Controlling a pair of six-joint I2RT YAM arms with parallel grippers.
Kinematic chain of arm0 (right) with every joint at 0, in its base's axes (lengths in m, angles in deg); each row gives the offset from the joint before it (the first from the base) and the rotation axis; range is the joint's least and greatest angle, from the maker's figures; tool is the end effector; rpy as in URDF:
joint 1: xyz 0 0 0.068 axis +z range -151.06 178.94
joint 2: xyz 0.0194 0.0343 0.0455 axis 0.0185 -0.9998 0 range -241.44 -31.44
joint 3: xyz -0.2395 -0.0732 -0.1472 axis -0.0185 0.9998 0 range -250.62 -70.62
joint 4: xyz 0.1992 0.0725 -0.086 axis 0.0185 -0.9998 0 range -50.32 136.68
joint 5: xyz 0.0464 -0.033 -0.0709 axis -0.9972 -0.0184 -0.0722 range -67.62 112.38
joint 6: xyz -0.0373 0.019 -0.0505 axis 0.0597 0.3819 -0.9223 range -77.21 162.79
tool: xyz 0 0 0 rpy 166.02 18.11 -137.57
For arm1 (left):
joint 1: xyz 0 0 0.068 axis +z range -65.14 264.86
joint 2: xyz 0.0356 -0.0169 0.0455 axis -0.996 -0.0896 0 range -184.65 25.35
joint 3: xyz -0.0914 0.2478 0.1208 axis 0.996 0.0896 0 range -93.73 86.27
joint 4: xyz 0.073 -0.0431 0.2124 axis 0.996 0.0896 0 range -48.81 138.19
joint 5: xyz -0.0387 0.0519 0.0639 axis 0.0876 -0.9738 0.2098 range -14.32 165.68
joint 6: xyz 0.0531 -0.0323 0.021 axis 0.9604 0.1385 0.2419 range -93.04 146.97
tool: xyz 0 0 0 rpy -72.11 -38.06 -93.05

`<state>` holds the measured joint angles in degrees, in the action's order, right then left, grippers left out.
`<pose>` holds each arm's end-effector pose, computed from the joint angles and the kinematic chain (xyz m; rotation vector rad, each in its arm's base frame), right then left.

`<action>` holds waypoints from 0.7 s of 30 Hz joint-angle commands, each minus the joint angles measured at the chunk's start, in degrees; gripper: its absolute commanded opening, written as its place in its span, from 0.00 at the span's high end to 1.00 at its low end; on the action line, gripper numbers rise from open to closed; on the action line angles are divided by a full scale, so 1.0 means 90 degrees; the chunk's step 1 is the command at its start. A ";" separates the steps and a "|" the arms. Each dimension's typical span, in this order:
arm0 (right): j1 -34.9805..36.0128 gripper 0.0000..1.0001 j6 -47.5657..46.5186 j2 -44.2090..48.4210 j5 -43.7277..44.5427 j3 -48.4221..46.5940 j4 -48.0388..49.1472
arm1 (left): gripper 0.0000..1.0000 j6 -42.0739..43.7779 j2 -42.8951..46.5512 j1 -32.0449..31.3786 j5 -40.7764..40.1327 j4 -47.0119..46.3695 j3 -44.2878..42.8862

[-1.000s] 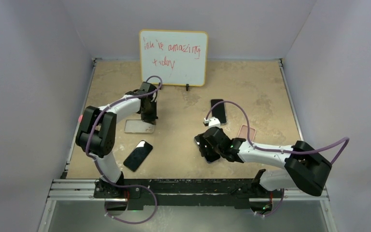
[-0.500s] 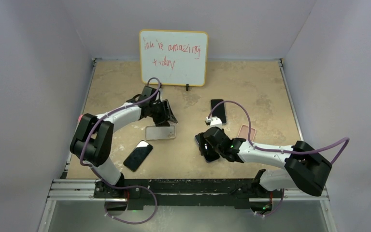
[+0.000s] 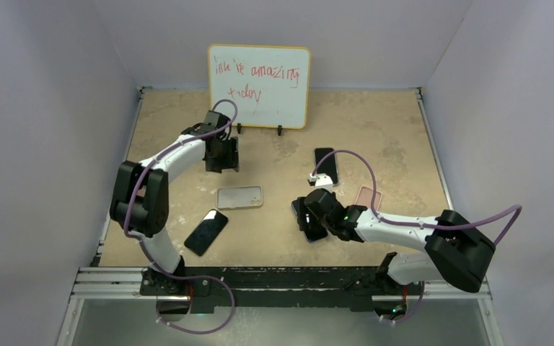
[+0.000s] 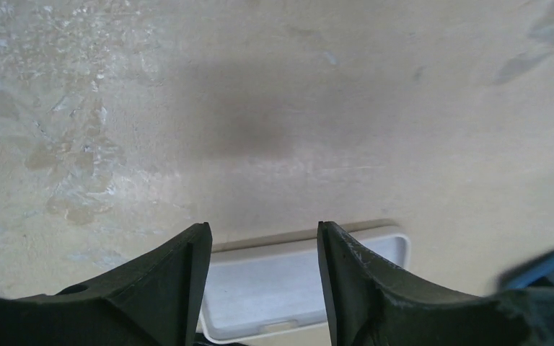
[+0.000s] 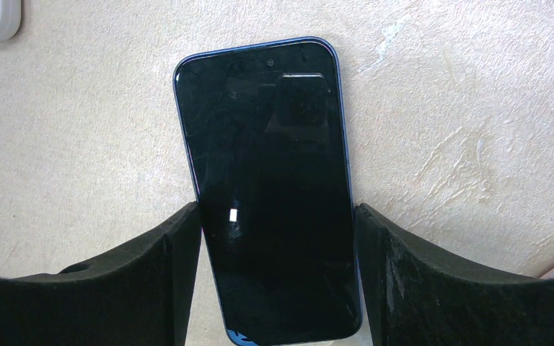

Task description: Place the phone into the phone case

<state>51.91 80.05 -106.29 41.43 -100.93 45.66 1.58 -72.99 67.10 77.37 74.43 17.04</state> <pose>0.1482 0.1687 0.1939 -0.1609 2.3405 0.4002 0.3154 -0.1026 0.2318 -0.1690 2.6844 -0.2803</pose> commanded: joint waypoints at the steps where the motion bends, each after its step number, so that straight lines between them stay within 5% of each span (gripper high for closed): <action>1: -0.0006 0.59 0.0257 -0.0025 -0.0017 -0.0074 -0.0437 | 0.43 0.1018 -0.0536 0.0059 0.0045 0.0417 -0.0273; 7: 0.0003 0.59 0.0215 0.0125 -0.0072 0.0042 -0.0272 | 0.42 0.2002 -0.0204 0.0051 0.1075 -0.0028 0.0131; 21: 0.0000 0.60 0.0163 0.0336 -0.0268 0.0173 -0.0134 | 0.40 0.2629 -0.0377 -0.0558 0.0789 -0.0246 0.0368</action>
<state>51.91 80.33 -104.84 40.29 -100.14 45.55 22.17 -75.27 63.61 84.65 73.77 19.99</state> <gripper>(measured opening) 0.723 0.594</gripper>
